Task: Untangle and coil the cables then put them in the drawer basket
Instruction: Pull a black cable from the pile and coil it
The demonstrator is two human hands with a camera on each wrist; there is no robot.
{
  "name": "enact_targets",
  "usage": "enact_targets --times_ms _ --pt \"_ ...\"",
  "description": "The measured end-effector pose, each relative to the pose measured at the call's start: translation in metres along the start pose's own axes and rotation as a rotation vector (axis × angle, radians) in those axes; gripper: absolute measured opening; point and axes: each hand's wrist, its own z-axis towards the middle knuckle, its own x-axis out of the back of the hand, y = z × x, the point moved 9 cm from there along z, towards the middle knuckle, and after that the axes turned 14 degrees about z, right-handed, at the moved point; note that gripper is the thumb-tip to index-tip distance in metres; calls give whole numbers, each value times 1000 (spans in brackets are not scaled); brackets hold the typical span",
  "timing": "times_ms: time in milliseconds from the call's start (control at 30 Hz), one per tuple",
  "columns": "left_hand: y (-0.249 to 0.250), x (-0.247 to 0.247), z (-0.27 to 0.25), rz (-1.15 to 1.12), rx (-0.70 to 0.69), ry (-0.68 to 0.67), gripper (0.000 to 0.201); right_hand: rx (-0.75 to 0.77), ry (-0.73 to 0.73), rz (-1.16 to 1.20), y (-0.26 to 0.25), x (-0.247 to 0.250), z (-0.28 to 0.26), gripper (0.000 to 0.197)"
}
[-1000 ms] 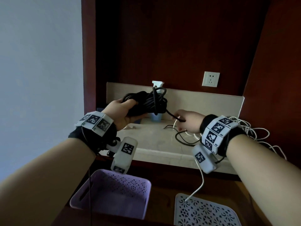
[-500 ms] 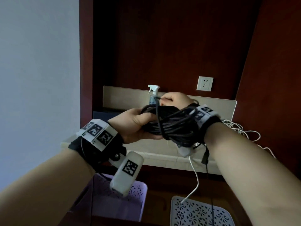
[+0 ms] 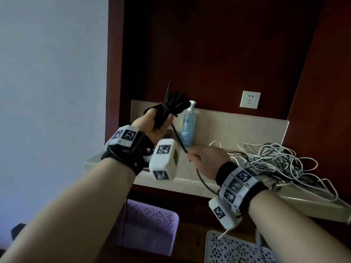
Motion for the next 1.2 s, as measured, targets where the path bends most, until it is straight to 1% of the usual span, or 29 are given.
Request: enact_targets --times_ms 67,133,167,200,233,267,300,333,400,467,567,633,700,767,800,833,867,933,967,1033,1067,1133,1200 --pt "0 14 11 13 -9 85 21 104 54 -150 -19 13 -7 31" --pt "0 21 11 84 -75 150 14 208 45 -297 -34 21 -15 33" --pt "0 22 8 111 -103 167 12 244 26 -335 -43 22 -17 32" --pt "-1 20 6 145 -127 168 11 316 33 -363 -55 25 -19 29" --pt "-1 18 7 226 -164 164 10 381 48 -396 -69 30 -21 25" --pt "0 14 5 387 -215 155 14 419 115 -400 -81 44 -21 22" --pt "0 8 2 584 -279 136 20 439 191 -407 -91 61 -20 21" --pt "1 0 -4 748 -352 95 23 418 224 -412 -93 76 -15 23" --pt "-1 -15 -21 949 -449 6 22 351 231 -399 -82 101 -4 28" --pt "-5 -24 -33 1043 -476 -95 23 255 181 -317 -68 119 6 26" --pt "-17 -33 -48 1102 -431 -322 26 254 53 -254 -58 115 16 20" --pt "-18 -35 -60 1036 -404 -423 25 238 -16 -143 -48 109 18 17" --pt "-11 -33 -67 898 -421 -470 25 227 -7 88 -38 106 19 19" --pt "-5 -31 -69 780 -439 -479 23 191 24 363 -29 96 18 26" --pt "-4 -31 -68 717 -441 -466 21 192 48 415 -27 92 15 31" --pt "-4 -32 -67 637 -433 -459 18 205 90 414 -25 86 12 33" --pt "-4 -34 -66 556 -427 -452 15 143 108 474 -20 77 10 32" --pt "0 -38 -64 394 -422 -417 19 73 142 380 -12 55 7 24" --pt "3 -37 -61 333 -418 -364 16 49 137 374 -7 41 7 21" --pt "11 -28 -51 272 -410 -218 13 -8 67 244 -4 18 2 25" --pt "12 -25 -46 271 -409 -167 14 -16 36 193 -7 10 -2 28" --pt "10 -17 -35 276 -397 -74 21 21 47 18 -19 7 -8 31" --pt "6 -2 -24 243 -362 50 16 153 69 -186 -35 6 -14 31"
